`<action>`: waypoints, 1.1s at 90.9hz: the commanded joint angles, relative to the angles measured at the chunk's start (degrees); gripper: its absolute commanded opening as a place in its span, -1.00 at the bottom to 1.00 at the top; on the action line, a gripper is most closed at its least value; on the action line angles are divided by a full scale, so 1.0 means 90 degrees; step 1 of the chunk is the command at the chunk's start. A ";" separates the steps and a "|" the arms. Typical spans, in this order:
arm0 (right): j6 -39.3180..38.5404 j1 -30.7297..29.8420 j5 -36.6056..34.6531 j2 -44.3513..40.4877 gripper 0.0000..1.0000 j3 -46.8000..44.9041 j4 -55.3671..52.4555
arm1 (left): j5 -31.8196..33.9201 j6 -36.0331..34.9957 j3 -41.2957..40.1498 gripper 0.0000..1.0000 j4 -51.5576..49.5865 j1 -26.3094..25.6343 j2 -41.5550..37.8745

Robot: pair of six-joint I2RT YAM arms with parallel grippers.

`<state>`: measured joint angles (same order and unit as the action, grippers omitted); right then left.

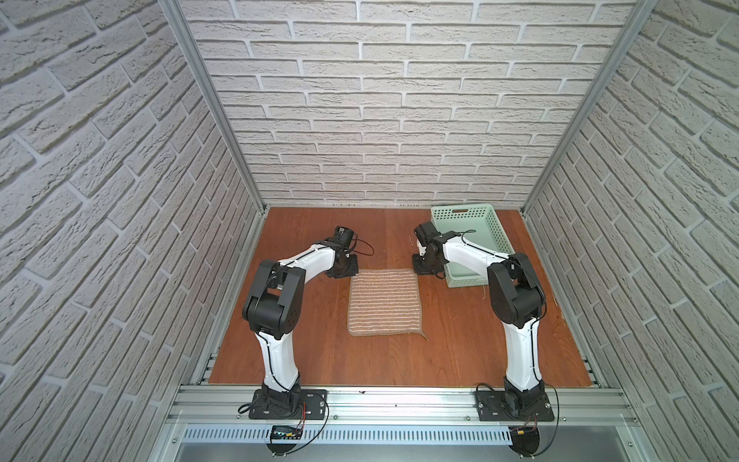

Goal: Fold the square dishcloth
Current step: Fold the cleaning item at the center of the board.

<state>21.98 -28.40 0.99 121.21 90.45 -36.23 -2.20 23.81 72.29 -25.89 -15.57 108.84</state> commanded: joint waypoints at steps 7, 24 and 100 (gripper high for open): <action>-0.0205 -0.0130 0.0095 0.0016 -0.44 0.0275 -0.0163 | -0.0515 -0.0407 0.0335 -0.33 -0.0155 0.0137 0.0141; -0.0176 -0.0158 0.0013 0.0118 -0.44 0.0351 -0.0201 | -0.0901 -0.0506 0.0518 -0.33 -0.0134 0.0126 0.0412; -0.0052 -0.0256 -0.0238 0.0408 -0.93 0.0413 -0.0281 | -0.0252 -0.0448 0.0552 -0.97 -0.0569 -0.0220 0.0792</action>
<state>21.10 -30.13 0.40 124.22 93.65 -37.39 -4.29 19.46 78.22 -28.45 -17.23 114.76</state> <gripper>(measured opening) 0.074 0.044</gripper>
